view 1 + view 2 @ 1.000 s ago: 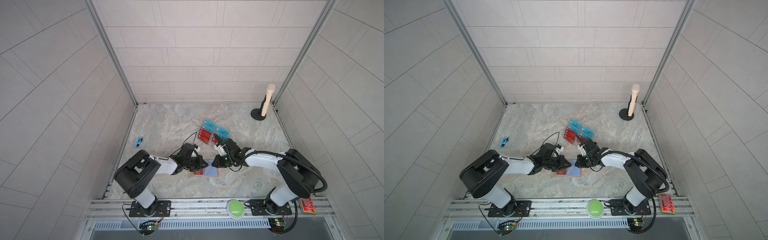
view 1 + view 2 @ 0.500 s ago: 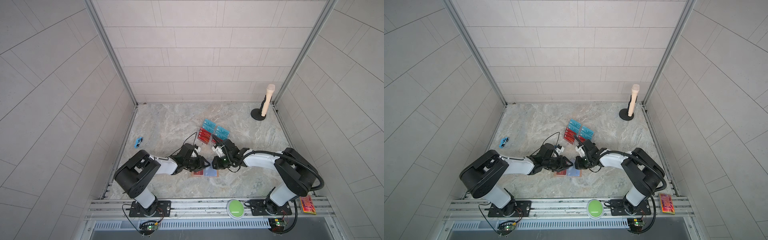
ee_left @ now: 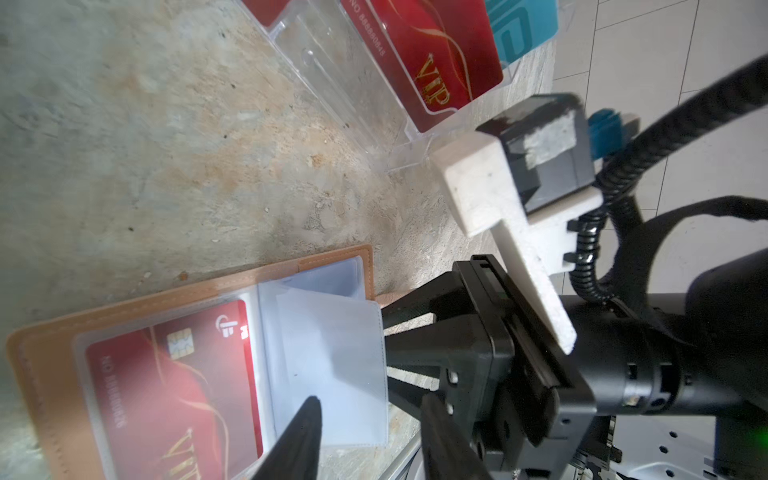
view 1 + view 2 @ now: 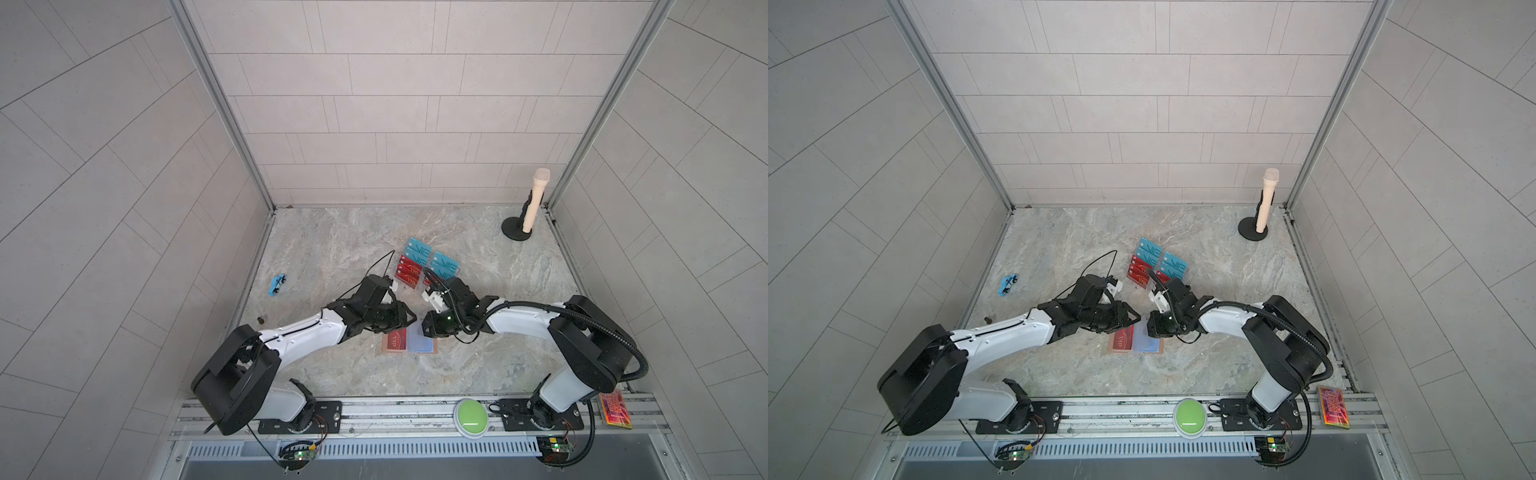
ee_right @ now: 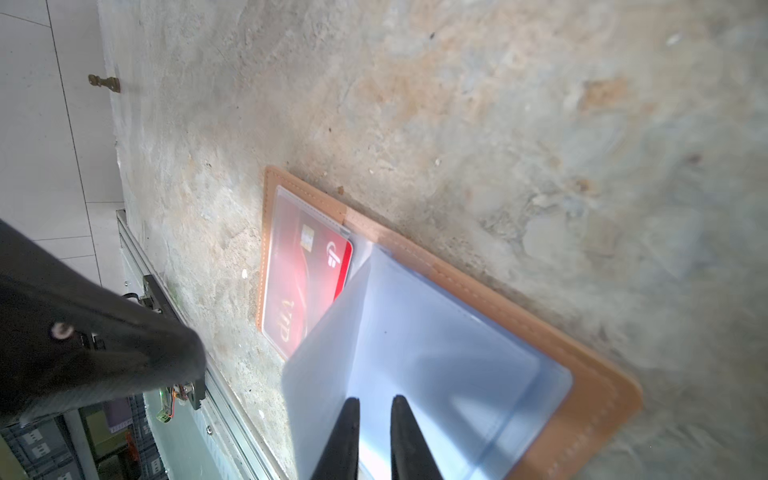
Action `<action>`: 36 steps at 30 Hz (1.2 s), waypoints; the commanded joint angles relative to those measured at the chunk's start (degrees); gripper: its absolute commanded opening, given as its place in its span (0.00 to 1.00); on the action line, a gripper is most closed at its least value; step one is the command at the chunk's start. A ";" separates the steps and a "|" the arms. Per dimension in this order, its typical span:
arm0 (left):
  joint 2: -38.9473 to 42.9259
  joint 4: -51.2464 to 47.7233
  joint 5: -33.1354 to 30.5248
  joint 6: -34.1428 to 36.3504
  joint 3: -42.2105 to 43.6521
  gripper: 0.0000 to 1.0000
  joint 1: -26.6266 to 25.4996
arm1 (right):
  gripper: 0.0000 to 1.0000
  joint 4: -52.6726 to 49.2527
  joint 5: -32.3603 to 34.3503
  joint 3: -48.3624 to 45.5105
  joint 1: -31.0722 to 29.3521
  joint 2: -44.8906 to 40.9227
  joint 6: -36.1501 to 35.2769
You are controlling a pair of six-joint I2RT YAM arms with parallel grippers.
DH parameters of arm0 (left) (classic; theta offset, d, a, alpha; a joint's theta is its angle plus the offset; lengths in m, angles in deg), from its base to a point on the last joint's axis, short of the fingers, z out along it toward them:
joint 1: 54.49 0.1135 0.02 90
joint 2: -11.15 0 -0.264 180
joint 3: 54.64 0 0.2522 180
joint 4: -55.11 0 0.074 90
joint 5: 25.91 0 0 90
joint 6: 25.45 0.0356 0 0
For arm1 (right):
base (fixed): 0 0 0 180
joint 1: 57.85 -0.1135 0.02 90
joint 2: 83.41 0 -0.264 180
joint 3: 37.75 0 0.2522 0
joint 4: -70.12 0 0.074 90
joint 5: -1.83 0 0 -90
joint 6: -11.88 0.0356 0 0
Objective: Put the credit cards into the card holder
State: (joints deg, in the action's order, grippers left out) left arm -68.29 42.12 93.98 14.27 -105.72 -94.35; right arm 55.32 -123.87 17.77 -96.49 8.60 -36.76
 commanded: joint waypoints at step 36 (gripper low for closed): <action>11.45 -7.98 -6.14 1.56 5.69 0.33 8.65 | 0.18 1.14 -0.20 3.40 -4.60 2.93 4.14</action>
State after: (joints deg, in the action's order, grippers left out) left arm -58.13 38.43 88.89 13.51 -101.02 -86.43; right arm 56.17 -124.40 20.20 -100.36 10.48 -33.68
